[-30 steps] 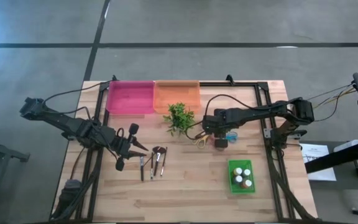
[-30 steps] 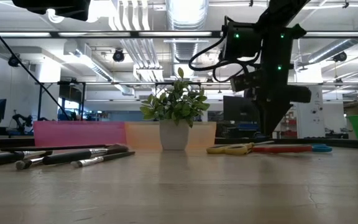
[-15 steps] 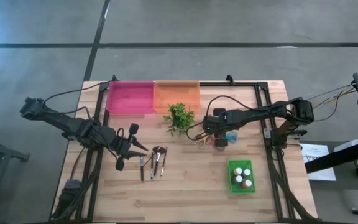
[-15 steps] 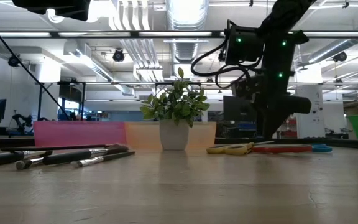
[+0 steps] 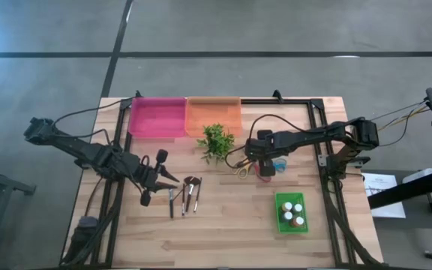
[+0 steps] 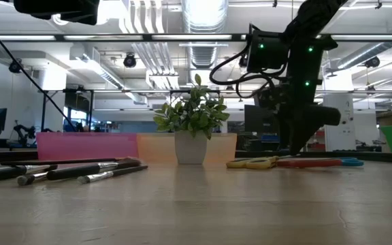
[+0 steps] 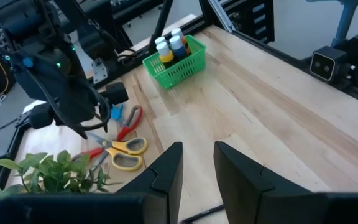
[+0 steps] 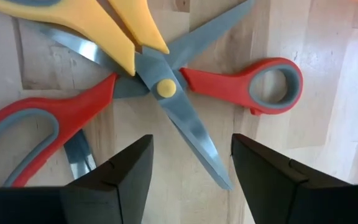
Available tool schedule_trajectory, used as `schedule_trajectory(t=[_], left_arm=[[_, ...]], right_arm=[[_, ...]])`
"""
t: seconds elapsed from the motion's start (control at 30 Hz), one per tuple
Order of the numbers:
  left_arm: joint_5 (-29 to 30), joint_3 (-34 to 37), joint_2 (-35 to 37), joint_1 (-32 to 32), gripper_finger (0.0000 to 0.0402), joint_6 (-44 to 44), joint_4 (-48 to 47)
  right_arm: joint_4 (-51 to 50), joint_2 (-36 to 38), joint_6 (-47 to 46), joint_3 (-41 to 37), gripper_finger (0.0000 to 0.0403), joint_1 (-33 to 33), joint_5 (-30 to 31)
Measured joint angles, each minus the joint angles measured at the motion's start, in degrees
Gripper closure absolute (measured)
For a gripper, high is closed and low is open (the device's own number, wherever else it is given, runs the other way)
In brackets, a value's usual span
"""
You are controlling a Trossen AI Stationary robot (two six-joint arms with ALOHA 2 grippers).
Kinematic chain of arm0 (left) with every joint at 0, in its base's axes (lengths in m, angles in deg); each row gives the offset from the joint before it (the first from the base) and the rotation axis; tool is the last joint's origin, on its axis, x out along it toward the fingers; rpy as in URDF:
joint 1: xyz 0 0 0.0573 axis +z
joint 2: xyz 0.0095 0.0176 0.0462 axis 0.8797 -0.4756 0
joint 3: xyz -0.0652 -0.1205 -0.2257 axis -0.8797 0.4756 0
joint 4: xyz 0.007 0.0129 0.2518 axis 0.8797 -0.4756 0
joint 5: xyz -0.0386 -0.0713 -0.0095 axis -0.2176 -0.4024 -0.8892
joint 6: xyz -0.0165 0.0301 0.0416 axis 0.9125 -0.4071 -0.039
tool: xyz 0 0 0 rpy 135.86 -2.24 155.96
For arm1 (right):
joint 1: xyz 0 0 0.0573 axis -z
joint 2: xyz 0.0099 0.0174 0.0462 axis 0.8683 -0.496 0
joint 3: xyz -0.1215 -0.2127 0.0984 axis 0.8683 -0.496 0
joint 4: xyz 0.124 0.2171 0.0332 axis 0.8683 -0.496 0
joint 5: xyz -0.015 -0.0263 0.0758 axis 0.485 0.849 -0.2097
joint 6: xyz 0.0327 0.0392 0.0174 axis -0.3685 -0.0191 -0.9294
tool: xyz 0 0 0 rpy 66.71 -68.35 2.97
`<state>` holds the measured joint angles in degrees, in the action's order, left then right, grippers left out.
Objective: Pick & Place Paint Supplies
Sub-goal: Put the yellow scissors into the pink bin
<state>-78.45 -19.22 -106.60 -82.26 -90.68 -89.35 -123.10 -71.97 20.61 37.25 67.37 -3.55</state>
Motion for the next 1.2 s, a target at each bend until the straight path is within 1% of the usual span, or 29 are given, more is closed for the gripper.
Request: schedule_trajectory(t=[0.23, 0.53, 0.8, 0.87, 0.93, 1.2], left_arm=[[0.02, -0.02, 0.01, 0.01, 0.0302, -0.29, 0.68], [0.02, -0.02, 0.01, 0.02, 0.0302, -0.29, 0.64], [0.02, -0.02, -0.01, 0.02, 0.0302, -0.29, 0.66], [0.02, -0.02, 0.01, 0.02, 0.0302, -0.29, 0.66], [0.02, -0.02, 0.01, 0.02, 0.0302, -0.28, 0.66], [0.04, -0.02, 0.01, 0.04, 0.0302, -0.26, 0.66]], right_arm=[[0.85, -0.45, 0.00, -0.60, 0.0188, 1.23, -2.42], [1.85, -4.97, 2.35, -0.43, 0.0188, 1.70, -2.49], [1.69, -5.03, 2.56, -0.29, 0.0191, 2.93, -3.51], [1.66, -5.12, 2.54, -0.29, 0.0204, 3.00, -3.69], [1.60, -5.14, 2.43, -0.32, 0.0228, 2.98, -3.87], [1.34, -5.22, 2.16, -0.40, 0.0354, 2.93, -5.37]])
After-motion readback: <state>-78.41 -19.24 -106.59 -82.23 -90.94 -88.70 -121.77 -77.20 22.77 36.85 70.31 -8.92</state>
